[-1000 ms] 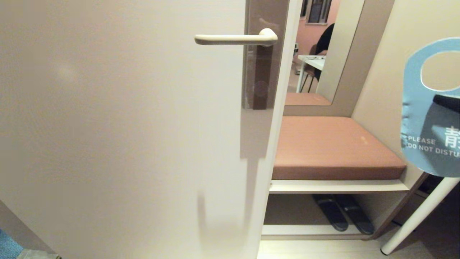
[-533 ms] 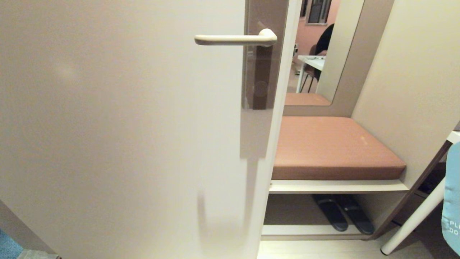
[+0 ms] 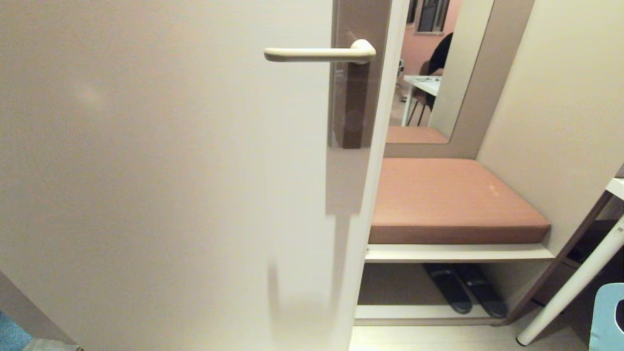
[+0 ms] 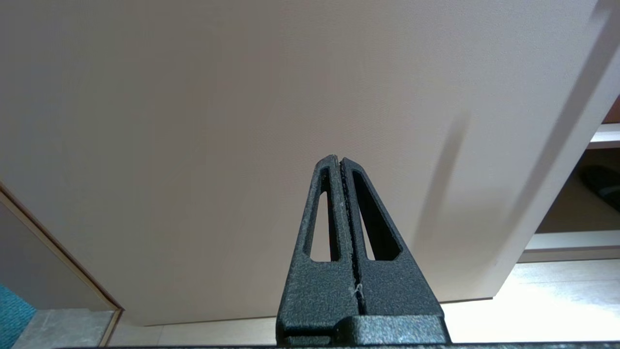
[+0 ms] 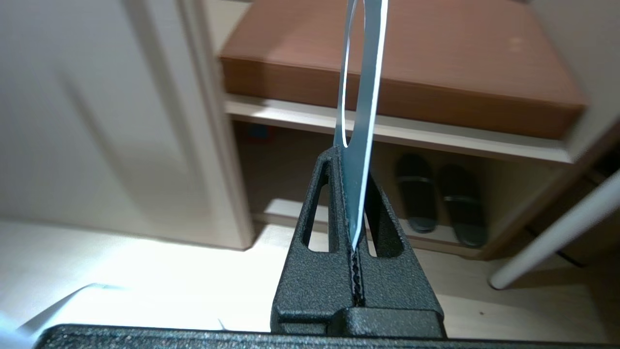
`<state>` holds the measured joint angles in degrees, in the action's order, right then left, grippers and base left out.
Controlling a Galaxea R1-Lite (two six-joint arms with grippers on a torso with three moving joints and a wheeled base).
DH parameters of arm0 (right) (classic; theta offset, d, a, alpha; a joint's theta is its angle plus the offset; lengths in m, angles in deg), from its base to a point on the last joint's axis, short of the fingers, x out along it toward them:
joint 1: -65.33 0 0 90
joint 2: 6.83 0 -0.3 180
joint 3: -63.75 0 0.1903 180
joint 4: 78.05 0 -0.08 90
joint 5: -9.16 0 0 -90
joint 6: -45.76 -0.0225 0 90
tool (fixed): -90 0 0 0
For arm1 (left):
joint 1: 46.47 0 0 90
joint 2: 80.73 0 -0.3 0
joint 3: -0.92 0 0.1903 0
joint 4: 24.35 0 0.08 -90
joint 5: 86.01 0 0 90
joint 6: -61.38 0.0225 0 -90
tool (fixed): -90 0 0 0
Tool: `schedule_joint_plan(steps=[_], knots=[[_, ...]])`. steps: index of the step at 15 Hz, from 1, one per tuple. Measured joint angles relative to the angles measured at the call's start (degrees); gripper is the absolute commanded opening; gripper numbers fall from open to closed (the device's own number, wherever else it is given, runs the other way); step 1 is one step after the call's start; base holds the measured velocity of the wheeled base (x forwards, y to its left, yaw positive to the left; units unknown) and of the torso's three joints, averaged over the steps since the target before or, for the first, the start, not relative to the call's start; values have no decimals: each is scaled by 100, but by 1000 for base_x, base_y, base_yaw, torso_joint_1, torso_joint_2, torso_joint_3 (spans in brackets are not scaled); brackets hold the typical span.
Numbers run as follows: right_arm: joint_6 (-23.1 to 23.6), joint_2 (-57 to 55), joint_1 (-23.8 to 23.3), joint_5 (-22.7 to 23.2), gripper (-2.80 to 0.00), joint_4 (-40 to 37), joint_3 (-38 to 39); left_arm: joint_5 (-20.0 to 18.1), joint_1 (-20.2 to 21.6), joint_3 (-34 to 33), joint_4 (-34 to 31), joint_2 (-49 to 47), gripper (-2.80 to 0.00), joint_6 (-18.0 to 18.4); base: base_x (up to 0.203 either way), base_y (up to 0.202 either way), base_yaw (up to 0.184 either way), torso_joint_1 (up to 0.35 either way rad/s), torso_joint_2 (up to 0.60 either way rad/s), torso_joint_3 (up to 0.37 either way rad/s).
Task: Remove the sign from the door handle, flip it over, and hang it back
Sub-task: Hand it to the other hand
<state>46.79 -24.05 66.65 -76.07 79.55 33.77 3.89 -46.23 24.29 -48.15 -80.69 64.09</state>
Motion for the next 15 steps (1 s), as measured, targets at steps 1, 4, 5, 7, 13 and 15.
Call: schedule_joint_plan(steps=[1, 4, 5, 7, 13, 15], knots=[[39, 142, -109, -17, -280, 177, 242, 0, 0, 0, -1, 0, -280, 1, 0, 0, 0, 0, 0, 0], [90, 491, -217, -312, -280, 308, 604, -1, 0, 0, -2, 0, -280, -1, 0, 0, 0, 0, 0, 0], [89, 603, -216, -339, -280, 130, 630, -1, 0, 0, 0, 0, -280, -1, 0, 0, 0, 0, 0, 0], [87, 870, -195, -372, -280, -131, 648, 0, 0, 0, 0, 0, -280, -1, 0, 0, 0, 0, 0, 0], [90, 1483, -184, -373, -280, -149, 651, 0, 0, 0, 0, 0, -280, 1, 0, 0, 0, 0, 0, 0], [83, 1620, -184, -375, -280, -143, 654, 0, 0, 0, 1, 0, -280, -4, 0, 0, 0, 0, 0, 0]])
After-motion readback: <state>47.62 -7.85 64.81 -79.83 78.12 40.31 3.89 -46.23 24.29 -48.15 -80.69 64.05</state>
